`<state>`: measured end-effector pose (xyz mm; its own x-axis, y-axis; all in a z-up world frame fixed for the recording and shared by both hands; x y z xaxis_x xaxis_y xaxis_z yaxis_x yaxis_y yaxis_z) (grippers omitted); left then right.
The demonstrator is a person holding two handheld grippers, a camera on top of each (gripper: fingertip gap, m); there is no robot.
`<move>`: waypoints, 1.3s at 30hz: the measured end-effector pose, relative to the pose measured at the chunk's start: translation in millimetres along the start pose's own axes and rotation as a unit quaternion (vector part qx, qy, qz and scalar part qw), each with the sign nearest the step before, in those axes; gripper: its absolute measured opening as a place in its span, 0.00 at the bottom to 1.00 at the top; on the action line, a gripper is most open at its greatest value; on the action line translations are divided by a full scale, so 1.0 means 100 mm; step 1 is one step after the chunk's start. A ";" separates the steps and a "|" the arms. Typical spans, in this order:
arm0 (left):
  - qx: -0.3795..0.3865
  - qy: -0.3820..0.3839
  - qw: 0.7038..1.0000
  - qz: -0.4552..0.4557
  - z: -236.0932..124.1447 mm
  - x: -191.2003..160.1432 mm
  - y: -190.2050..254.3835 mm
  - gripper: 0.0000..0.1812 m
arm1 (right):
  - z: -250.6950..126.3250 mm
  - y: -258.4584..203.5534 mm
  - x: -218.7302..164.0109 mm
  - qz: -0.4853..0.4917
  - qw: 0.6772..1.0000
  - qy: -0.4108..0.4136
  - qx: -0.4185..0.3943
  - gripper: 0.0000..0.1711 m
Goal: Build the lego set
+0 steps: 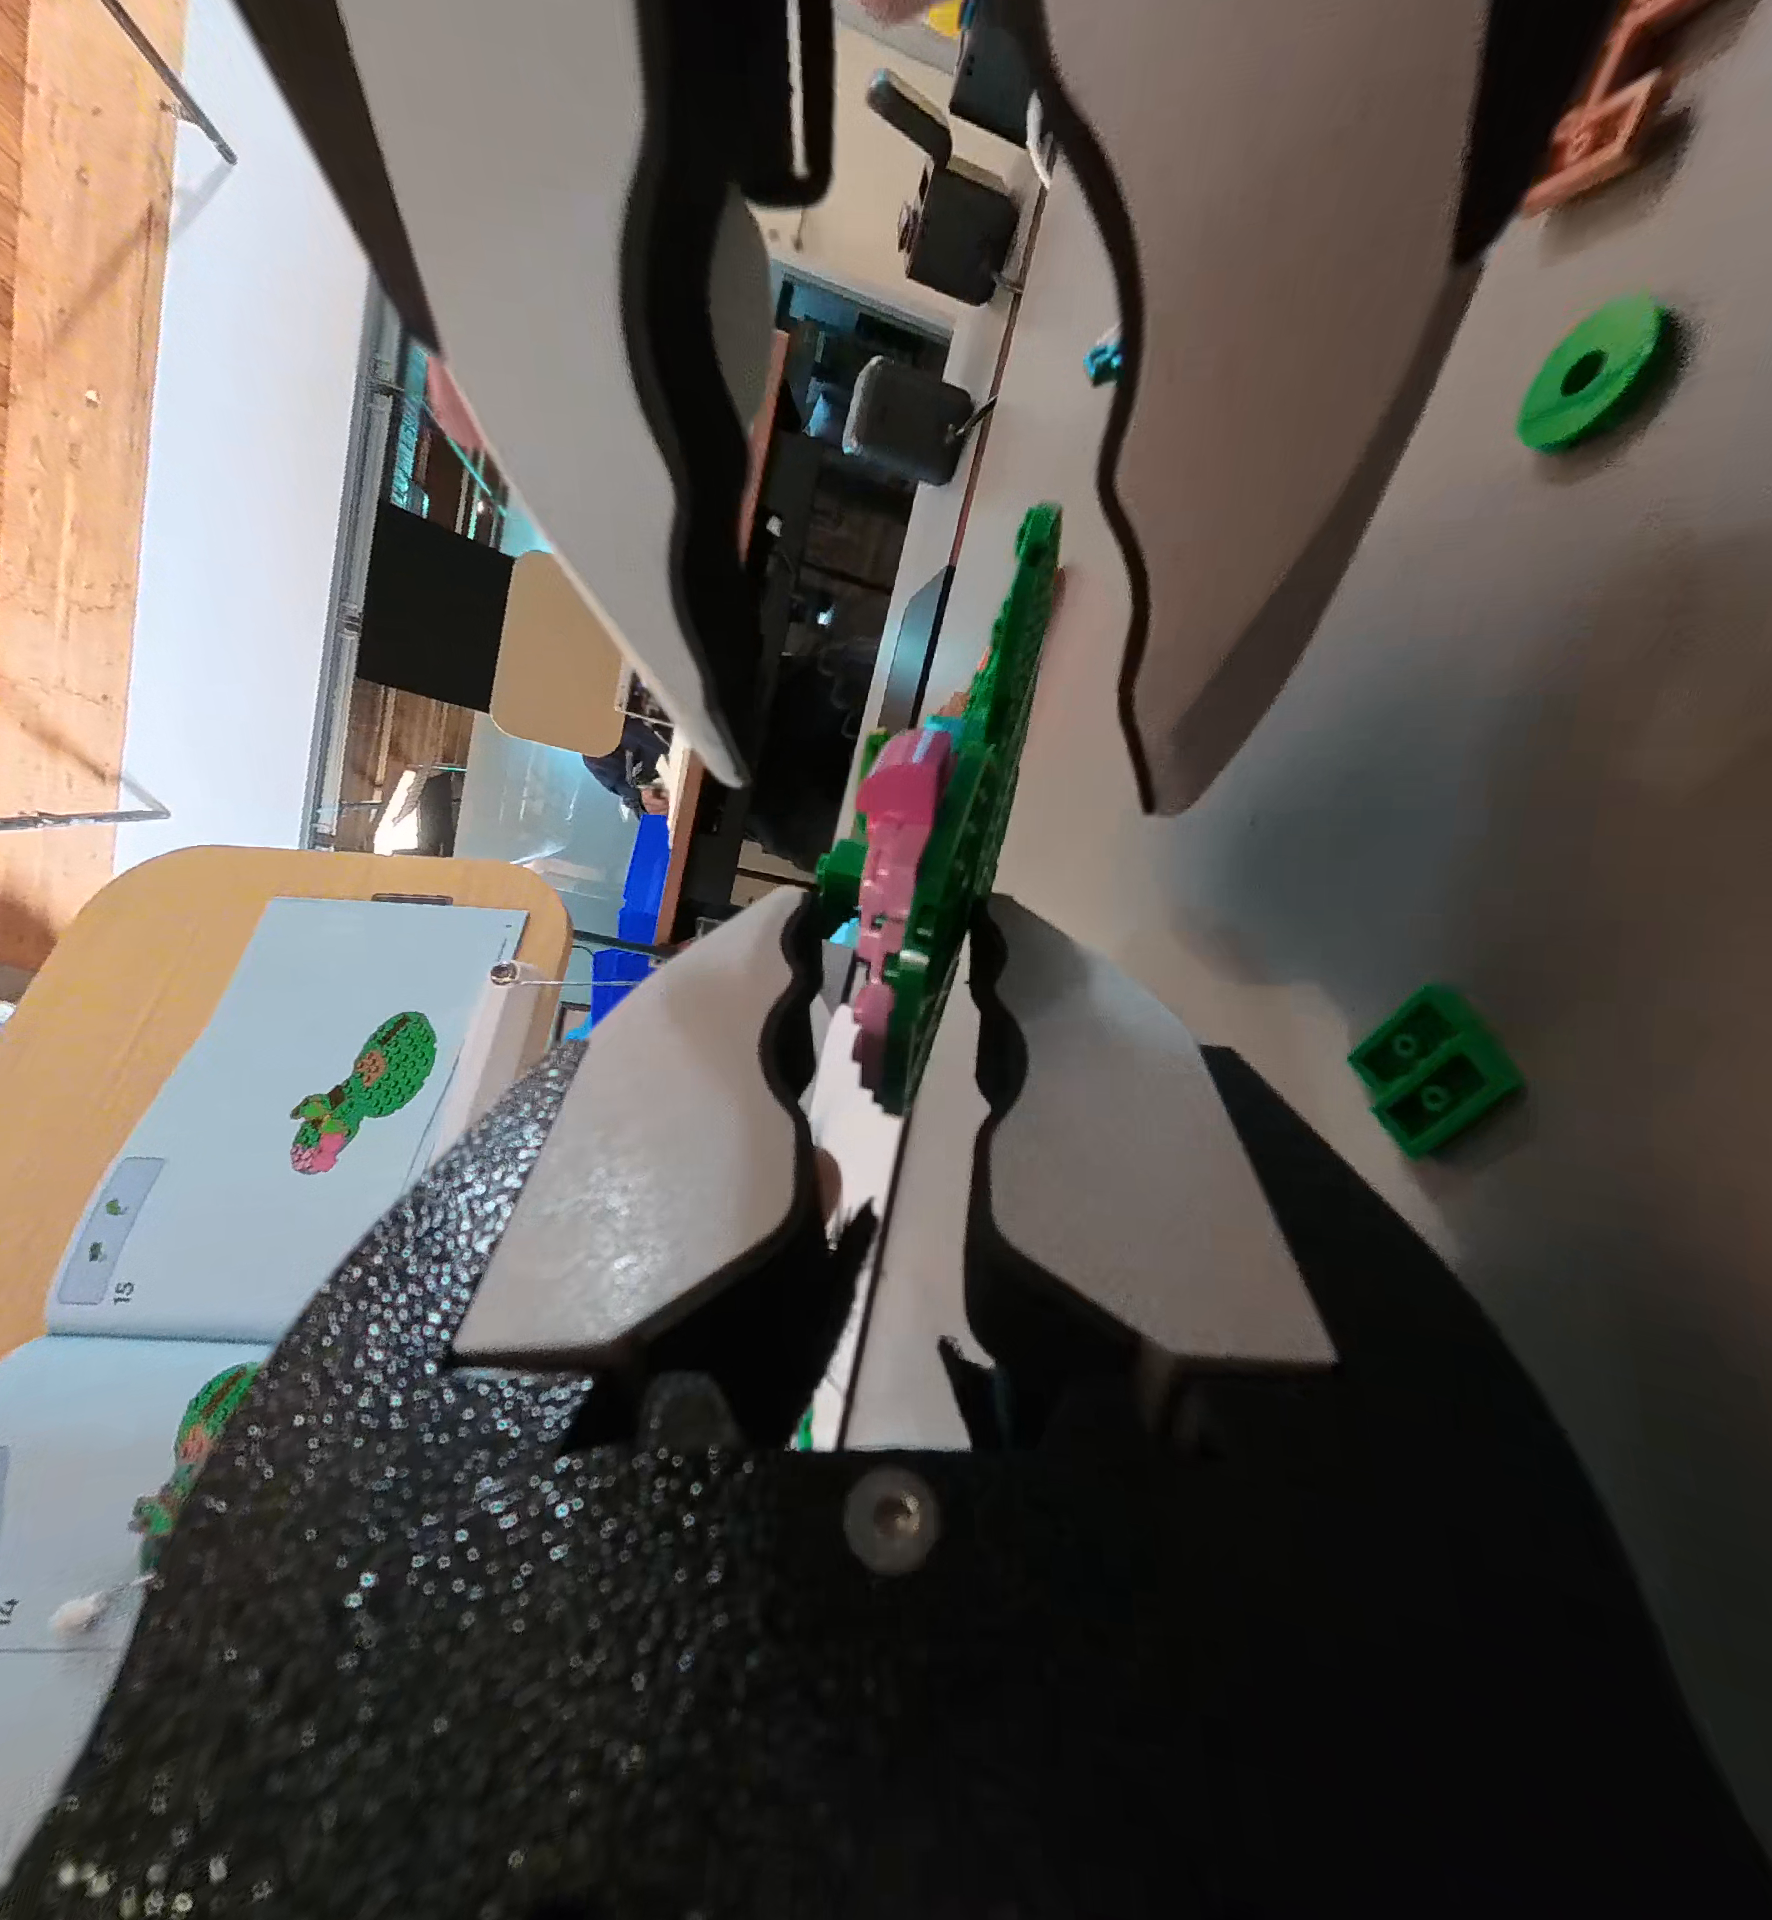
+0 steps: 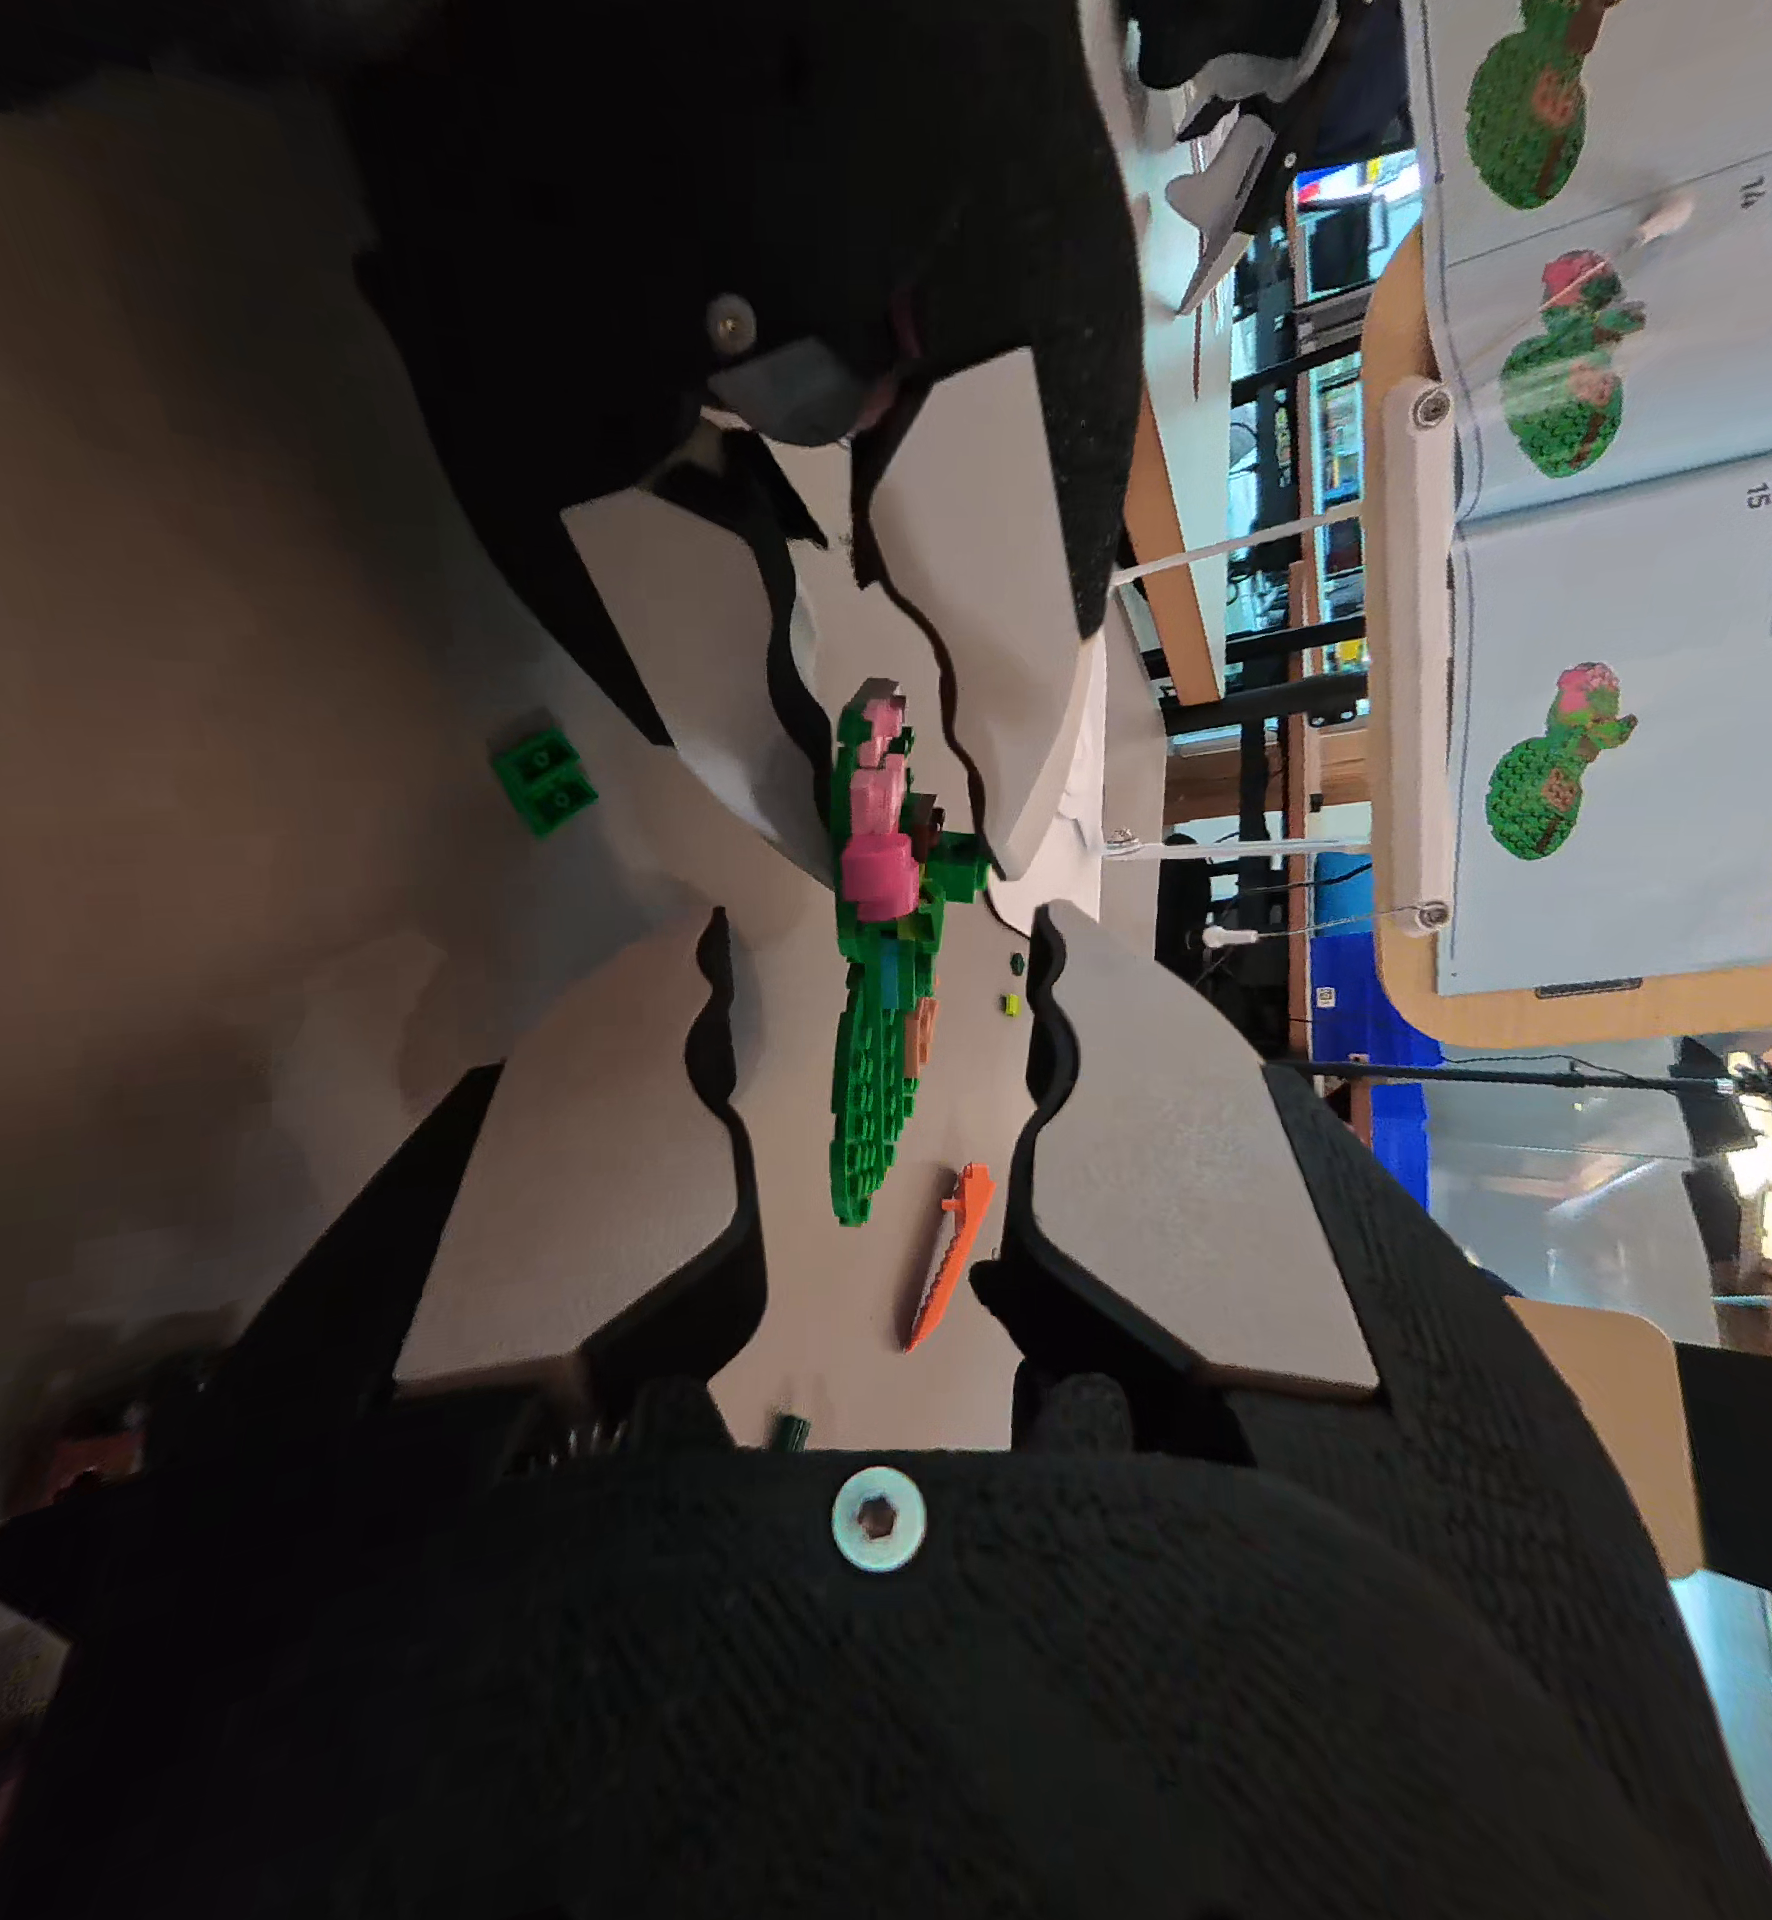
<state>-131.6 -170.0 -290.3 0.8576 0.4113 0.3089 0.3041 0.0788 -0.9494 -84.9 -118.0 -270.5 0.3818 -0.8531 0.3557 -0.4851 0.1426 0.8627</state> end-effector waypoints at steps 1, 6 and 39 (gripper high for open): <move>-0.001 0.001 1.000 -0.003 0.00 0.00 0.00 0.15 | 0.01 -0.01 -0.01 -0.006 1.000 -0.001 -0.002 0.30; -0.005 0.005 1.000 -0.011 0.00 0.01 0.01 0.15 | 0.06 -0.04 -0.03 -0.014 1.000 -0.010 -0.005 0.26; 0.023 -0.010 0.999 0.022 0.01 -0.11 -0.05 0.14 | -0.16 0.14 -0.10 0.089 0.992 -0.020 -0.083 0.22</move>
<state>-142.7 -174.0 -289.1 0.8604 0.4341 0.2668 0.2472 0.1022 -0.9636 -83.4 -99.9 -255.8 0.2686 -0.8252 0.4969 -0.4045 0.3716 0.8357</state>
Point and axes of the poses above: each gripper's, where its closed fingertips meet, z out along the fingers, x out of its top, y = z × x across the jaws, the point moved 5 cm from there along -z, back along the fingers, and after that the axes turned 8 degrees about y, right-handed, at the moved point
